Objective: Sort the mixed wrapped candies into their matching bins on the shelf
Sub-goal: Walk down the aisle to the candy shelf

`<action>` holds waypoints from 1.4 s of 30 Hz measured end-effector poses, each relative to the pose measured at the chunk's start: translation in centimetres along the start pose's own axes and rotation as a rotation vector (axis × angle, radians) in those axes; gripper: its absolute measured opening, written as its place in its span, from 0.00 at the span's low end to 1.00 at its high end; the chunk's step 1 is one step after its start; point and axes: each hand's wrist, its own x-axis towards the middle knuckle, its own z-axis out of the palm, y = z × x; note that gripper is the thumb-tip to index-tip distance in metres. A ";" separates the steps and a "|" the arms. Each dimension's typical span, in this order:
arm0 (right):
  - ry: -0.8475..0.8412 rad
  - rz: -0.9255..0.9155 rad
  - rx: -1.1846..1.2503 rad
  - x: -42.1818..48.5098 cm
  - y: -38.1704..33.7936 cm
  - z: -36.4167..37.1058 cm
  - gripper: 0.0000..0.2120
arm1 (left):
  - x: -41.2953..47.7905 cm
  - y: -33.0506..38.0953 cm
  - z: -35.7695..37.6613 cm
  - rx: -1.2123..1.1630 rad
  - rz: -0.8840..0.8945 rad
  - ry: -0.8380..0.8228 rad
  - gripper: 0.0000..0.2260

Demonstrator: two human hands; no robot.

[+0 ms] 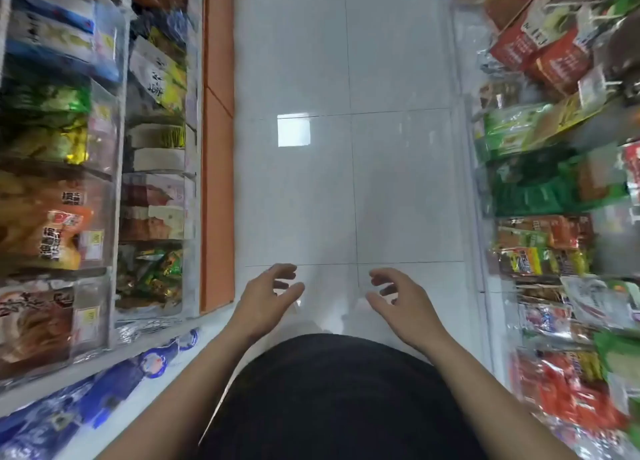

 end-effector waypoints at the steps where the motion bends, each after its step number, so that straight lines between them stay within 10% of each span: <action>1: 0.004 0.000 -0.003 0.7 0.0 -0.8 0.16 | 0.6 0.6 0.0 0.006 -0.003 0.013 0.16; 17: -0.090 -0.019 -0.120 24.5 -18.3 -4.6 0.13 | 17.7 5.1 -15.3 -0.038 -0.122 0.103 0.17; 42: -0.040 -0.035 -0.105 66.0 -46.4 -29.2 0.11 | 58.2 37.8 -37.7 -0.035 -0.081 0.101 0.16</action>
